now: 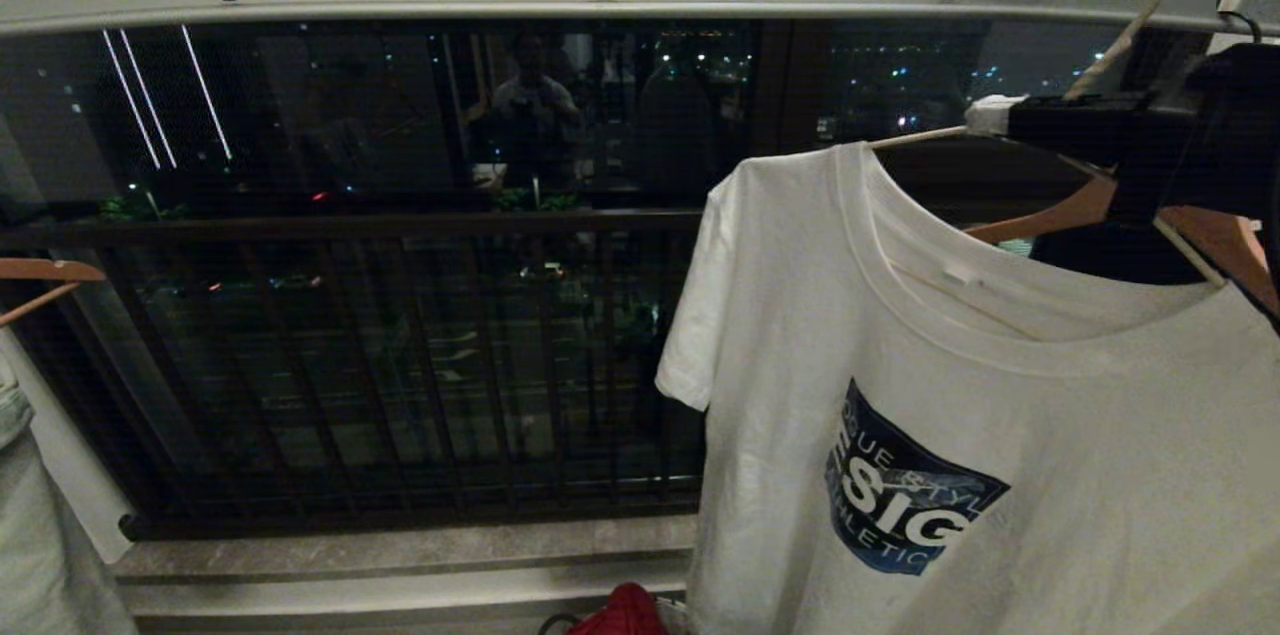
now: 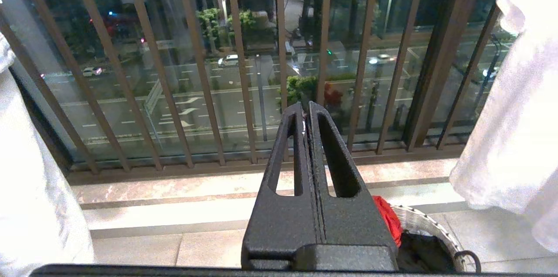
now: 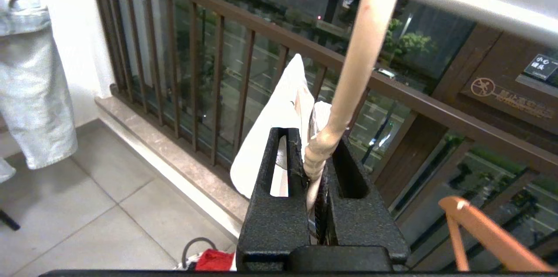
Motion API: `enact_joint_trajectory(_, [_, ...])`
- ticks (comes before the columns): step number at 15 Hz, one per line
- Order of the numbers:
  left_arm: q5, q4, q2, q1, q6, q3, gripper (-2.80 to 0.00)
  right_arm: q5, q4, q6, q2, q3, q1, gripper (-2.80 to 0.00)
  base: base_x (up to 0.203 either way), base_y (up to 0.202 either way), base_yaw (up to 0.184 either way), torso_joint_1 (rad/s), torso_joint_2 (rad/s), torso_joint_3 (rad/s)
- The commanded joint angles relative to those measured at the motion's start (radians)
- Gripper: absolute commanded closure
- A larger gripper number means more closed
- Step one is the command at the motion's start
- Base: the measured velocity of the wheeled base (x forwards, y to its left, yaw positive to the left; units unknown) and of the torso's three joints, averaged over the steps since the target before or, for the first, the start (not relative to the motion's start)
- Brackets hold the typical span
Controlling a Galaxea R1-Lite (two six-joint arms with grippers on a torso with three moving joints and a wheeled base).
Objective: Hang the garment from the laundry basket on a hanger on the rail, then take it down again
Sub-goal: Take the clothes off the clothes rack
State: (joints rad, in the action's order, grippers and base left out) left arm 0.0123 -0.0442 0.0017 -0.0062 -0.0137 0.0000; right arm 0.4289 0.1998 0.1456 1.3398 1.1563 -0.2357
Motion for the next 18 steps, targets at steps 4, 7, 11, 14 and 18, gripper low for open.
enact_joint_trajectory(4, [0.000,-0.006,0.000,0.000,0.004,0.015,0.00,0.038,0.001,0.000,-0.029,-0.086,-0.002,0.00,0.000,0.000,0.000,0.000,0.00,0.000])
enact_joint_trajectory(7, [-0.012,-0.006,0.000,0.000,0.009,0.015,0.00,0.051,0.002,-0.005,0.009,-0.093,-0.008,0.00,0.000,0.000,0.000,0.000,0.00,0.000])
enact_joint_trajectory(11, [0.036,0.016,0.049,0.000,-0.003,-0.117,0.00,0.045,0.002,-0.051,0.076,-0.092,-0.069,0.00,0.000,0.000,0.000,0.000,0.00,0.000])
enact_joint_trajectory(14, [0.160,0.064,0.305,-0.002,-0.006,-0.315,0.00,0.045,0.062,-0.070,0.152,-0.092,-0.089,0.00,0.000,0.000,0.000,0.000,0.00,0.000])
enact_joint_trajectory(18, [0.408,0.124,0.680,-0.031,-0.037,-0.542,0.00,0.046,0.171,-0.138,0.237,-0.097,-0.105,0.00,0.000,0.000,0.000,0.000,0.00,0.000])
